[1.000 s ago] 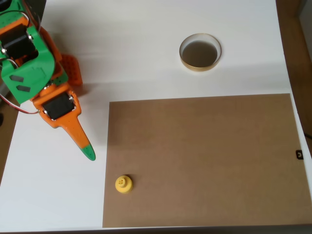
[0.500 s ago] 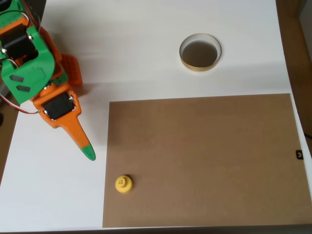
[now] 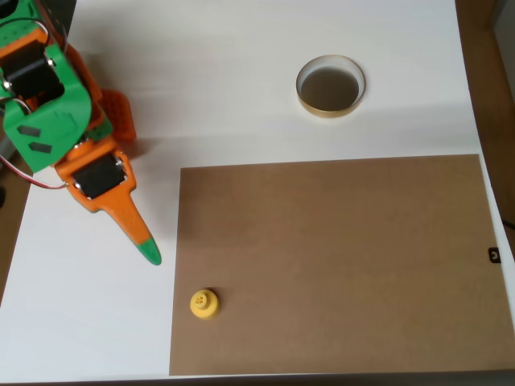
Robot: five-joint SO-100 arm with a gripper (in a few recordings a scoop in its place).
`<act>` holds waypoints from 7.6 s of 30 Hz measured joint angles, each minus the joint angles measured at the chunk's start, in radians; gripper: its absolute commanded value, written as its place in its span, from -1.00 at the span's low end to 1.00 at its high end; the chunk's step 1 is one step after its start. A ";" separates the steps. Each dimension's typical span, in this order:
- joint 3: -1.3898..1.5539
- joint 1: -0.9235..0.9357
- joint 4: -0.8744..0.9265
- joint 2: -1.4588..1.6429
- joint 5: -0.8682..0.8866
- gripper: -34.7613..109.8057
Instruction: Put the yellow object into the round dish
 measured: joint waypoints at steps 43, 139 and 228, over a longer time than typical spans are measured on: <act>-0.922 -0.066 0.014 -1.502 -0.055 -0.13; -1.003 -0.920 0.333 -1.356 -0.103 -0.52; -1.597 -1.183 0.506 -1.901 -0.166 -0.19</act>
